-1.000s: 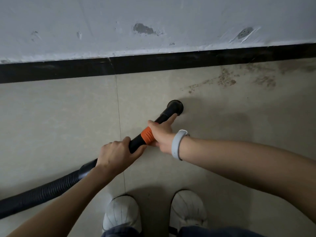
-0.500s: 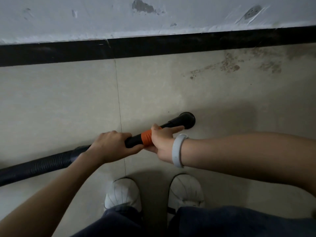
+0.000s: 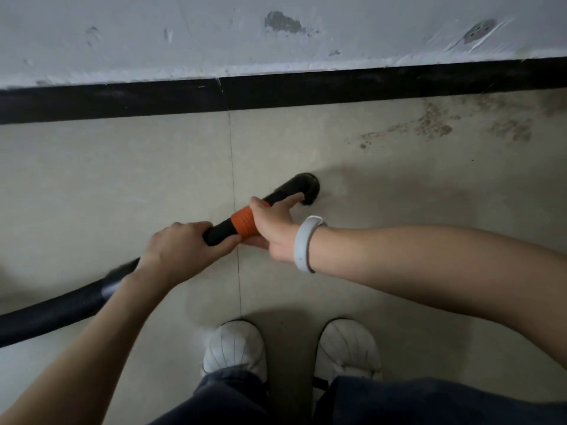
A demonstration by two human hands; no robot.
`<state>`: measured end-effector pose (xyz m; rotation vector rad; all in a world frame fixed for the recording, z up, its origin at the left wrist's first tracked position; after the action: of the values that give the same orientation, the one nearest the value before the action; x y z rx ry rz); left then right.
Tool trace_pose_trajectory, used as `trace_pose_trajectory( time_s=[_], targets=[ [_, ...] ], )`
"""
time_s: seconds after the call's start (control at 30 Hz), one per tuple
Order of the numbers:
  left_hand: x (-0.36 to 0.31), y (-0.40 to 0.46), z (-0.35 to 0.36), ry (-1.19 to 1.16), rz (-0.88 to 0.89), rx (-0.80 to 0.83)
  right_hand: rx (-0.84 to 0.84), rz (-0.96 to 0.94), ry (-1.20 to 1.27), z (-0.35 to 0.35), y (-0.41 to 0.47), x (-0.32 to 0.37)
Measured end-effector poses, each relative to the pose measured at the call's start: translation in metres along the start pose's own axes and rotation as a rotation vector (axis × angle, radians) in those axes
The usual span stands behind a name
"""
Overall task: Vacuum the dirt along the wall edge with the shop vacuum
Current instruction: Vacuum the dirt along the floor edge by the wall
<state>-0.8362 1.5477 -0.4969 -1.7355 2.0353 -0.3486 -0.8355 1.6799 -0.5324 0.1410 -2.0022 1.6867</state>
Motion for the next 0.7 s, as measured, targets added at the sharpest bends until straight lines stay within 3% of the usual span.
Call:
trace_pose_trajectory(
  time_s=[0.2,0.4,0.53,0.7],
  targets=[
    [-0.003,-0.012,0.013,0.025,0.127,0.138,-0.188,0.068,-0.055,-0.005,-0.001,-0.034],
    [0.020,-0.018,0.012,0.017,0.228,0.255,-0.195,0.227,0.364,-0.002,-0.046,-0.046],
    [0.020,-0.012,0.017,0.050,0.323,0.342,-0.202,0.335,0.476,-0.003,-0.056,-0.059],
    [0.018,0.004,0.014,0.103,0.360,0.325,-0.265,0.361,0.516,-0.002,-0.055,-0.050]
  ],
)
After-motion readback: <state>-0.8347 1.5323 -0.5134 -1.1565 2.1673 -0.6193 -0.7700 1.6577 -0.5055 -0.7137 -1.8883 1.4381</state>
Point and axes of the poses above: each hand's wrist, its own y-axis towards the middle knuckle, its own z-axis out of the palm, x = y × z, the point moved 1 cm from there along y, towards the middle knuckle, and after that the axes turned 5 degrees about -x, right-handed, at the moved point
